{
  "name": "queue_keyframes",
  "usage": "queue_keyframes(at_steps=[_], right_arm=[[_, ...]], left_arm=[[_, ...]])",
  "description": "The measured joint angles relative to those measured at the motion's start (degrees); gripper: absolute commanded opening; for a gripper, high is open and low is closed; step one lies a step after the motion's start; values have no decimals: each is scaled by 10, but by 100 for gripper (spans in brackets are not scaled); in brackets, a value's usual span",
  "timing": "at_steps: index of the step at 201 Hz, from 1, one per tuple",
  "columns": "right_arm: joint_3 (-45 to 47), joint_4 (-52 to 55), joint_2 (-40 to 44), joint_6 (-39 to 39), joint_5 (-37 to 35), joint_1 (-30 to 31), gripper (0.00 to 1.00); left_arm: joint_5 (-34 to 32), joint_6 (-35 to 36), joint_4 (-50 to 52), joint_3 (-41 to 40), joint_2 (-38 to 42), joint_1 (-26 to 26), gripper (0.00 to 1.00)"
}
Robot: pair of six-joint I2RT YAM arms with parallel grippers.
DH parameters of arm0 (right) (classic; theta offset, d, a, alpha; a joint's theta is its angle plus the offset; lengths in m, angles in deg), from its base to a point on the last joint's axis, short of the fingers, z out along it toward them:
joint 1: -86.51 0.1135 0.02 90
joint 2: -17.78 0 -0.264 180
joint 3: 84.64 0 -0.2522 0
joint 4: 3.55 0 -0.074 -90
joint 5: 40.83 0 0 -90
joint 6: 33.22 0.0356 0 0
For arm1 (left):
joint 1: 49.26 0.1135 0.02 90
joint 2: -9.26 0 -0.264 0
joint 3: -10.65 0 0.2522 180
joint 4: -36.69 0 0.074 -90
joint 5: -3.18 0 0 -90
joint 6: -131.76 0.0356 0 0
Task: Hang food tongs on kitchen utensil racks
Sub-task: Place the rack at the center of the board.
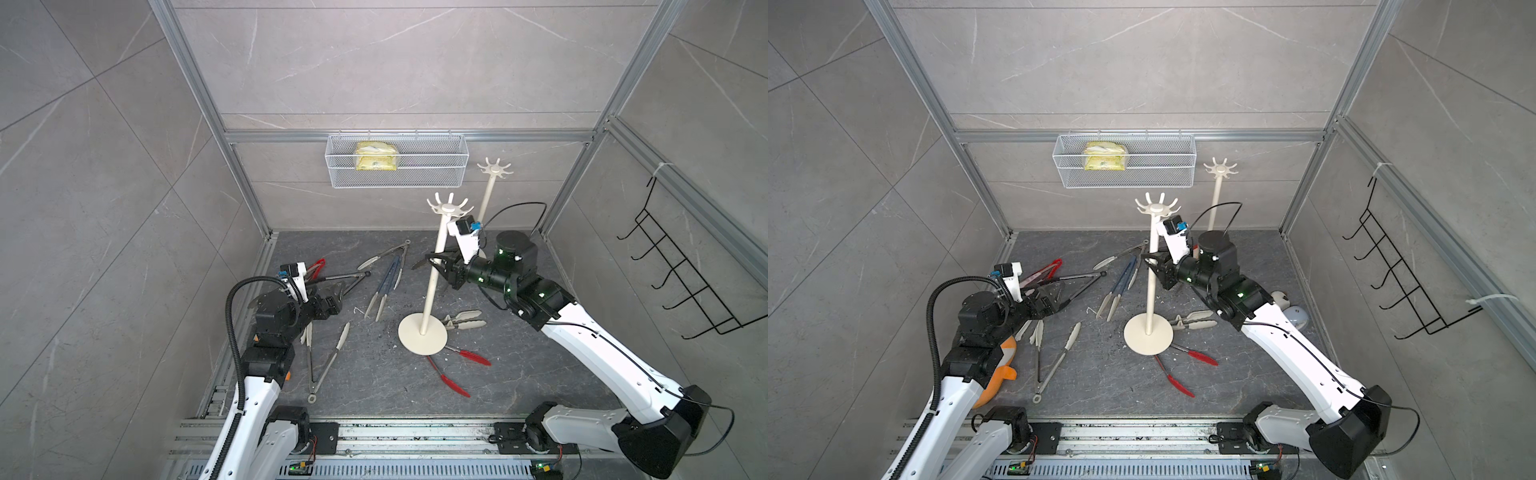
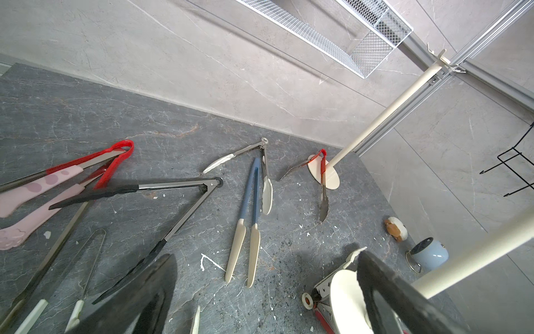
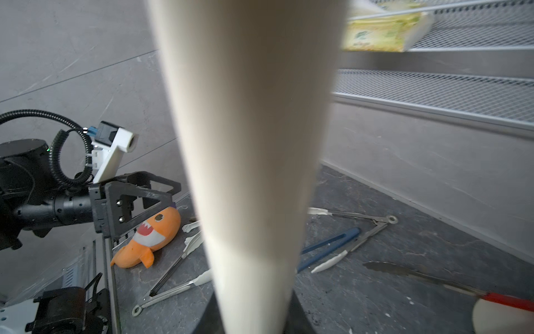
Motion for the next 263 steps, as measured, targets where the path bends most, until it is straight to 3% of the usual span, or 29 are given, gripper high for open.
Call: queue_keyframes(at_steps=[42,82,119,214,263], right_arm=[[33,-106,-68,-10,-59,110,0],[48,-196,-148,-12,-97,141,0],[84,-288,-161,-15,-121,157,0],[90,-313,-166,-13,-99,165,41],[90,-301,-150,-10,-95,166,46]], left_arm=[[-2,0,4,-4,21,0,100],[-9,3,30,-12,55,0,100],[-20,9,60,-16,88,0,100],[-30,9,82,-29,101,-1,100],[-30,9,79,-30,89,-1,100]])
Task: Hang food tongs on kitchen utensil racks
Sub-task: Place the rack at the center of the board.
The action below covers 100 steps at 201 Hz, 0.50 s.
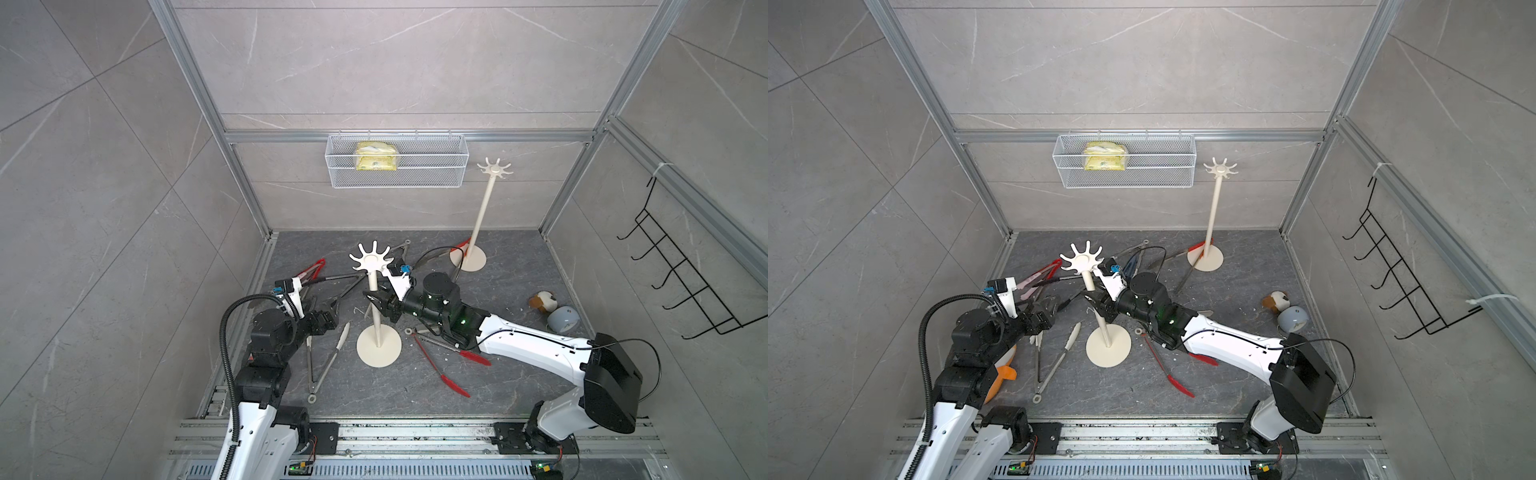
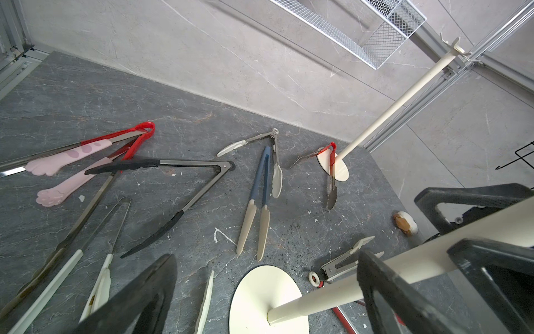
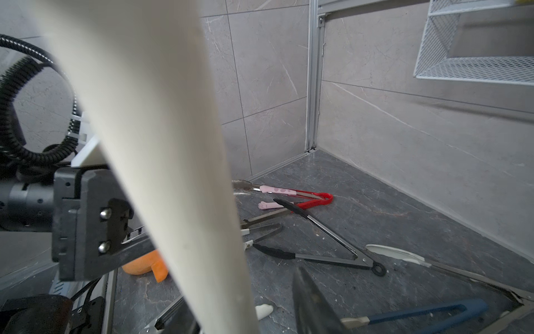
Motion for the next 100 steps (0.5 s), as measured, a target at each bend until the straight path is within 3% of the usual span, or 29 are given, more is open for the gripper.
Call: queue_keyframes(at_steps=[44,100], right_arm=[[1,24,12,0,0,0,50],[33,48,44,0,-14,0,63]], left_arm=[[0,0,-2,0,-1,0,100],[5,-4,-13,-6,-2,0,100]])
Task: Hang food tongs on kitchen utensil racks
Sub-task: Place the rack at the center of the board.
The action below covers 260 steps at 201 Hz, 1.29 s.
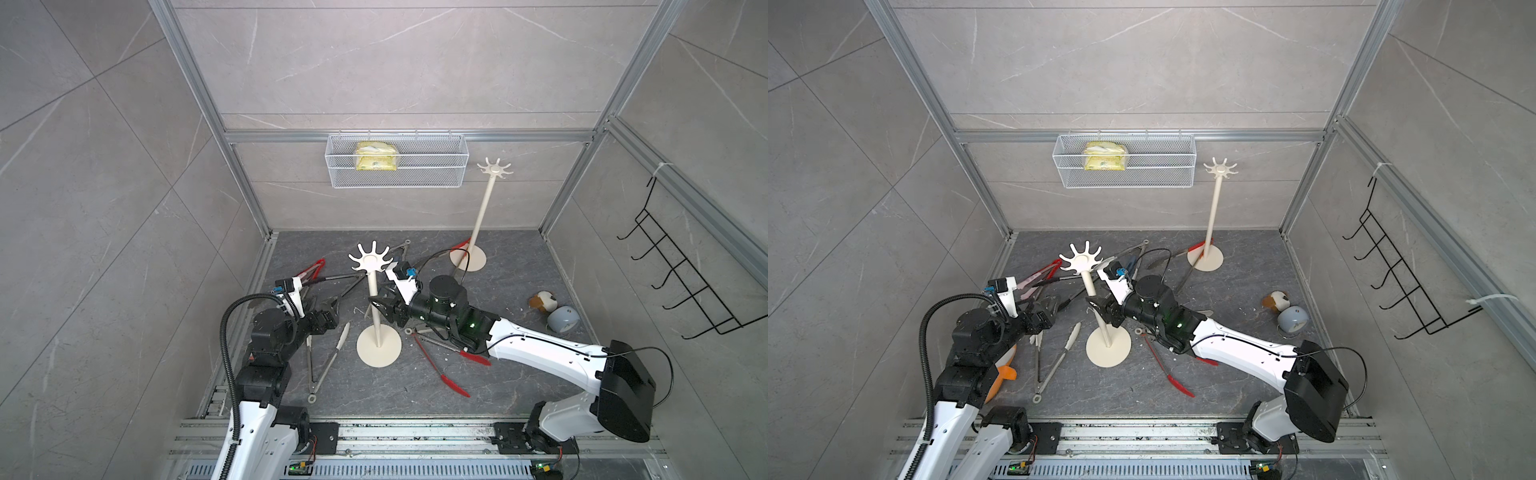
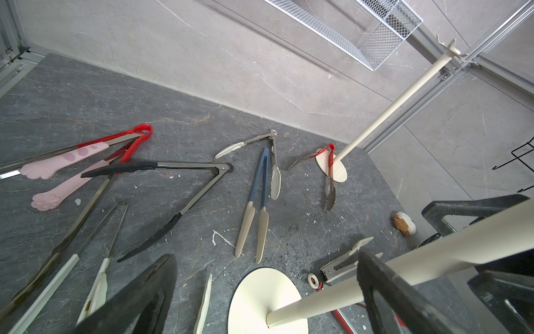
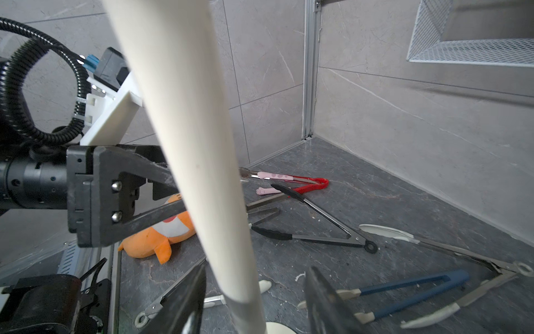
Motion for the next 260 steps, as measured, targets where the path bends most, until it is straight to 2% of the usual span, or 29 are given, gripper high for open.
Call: queue_keyframes(at_steps=[52,85,152,214,260], right_arm=[[41,17,39,2,-35,0,85],[69,35,73,8,-66,-1,90],[105,91,146,25,-89,-2,90],[101,262,178,58,-121,-5,89],[121,342,231,93,-135,-5,88]], left_arm=[[10,-4,-4,-2,-8,0,100],[13,-4,-4,-2,-8,0,100],[15,-4,0,-2,-7,0,100],[38,0,26,-2,10,0,100],[45,1,42,-13,38,0,100]])
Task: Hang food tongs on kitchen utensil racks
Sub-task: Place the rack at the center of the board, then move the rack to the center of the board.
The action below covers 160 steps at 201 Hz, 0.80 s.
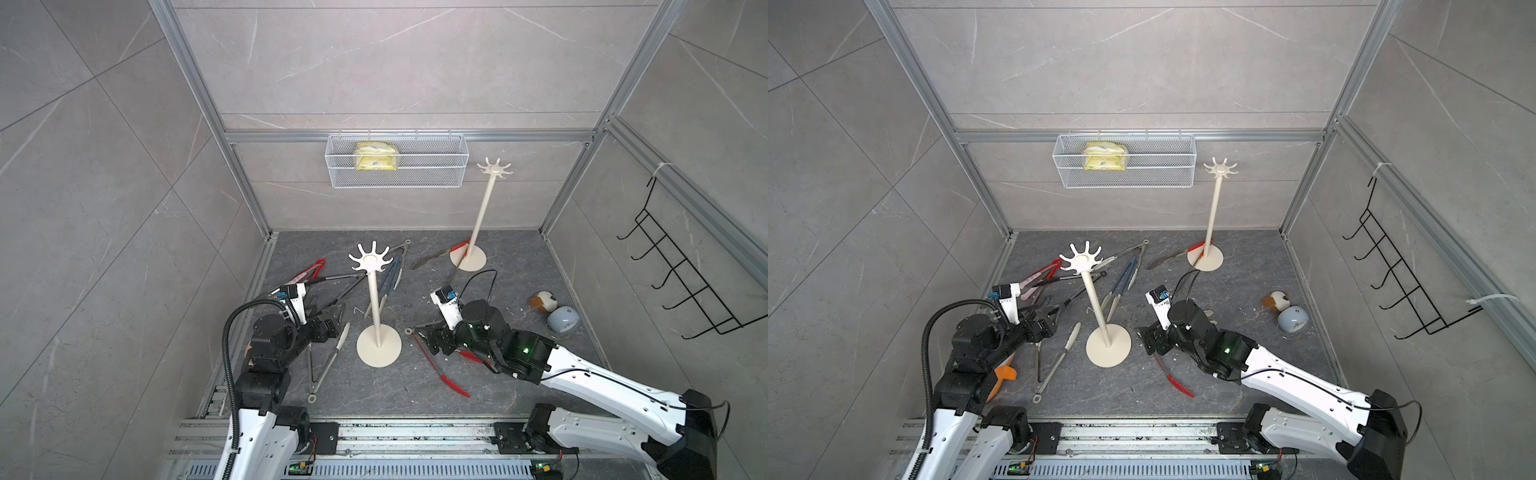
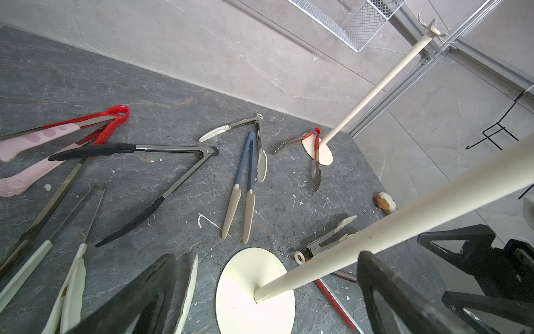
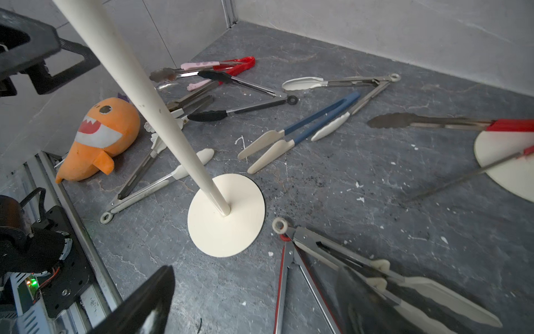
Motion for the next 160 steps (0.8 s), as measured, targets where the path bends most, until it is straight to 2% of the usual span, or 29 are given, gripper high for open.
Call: queue_keyframes(at_steps=[44,102,126,160], right_arm=[[15,66,-5,27,0,0,83],[41,83,-50,60,10,0,77],[55,82,-63,74,14,0,77],[58,75,-68,83,17,0,76]], left_arm=[[2,0,18,-4,15,0,100],[13,-19,29,-16,13,-16,96],[0,-31,30,-27,26,-54,95],[-60,-40,23,-48,56,-156,90]])
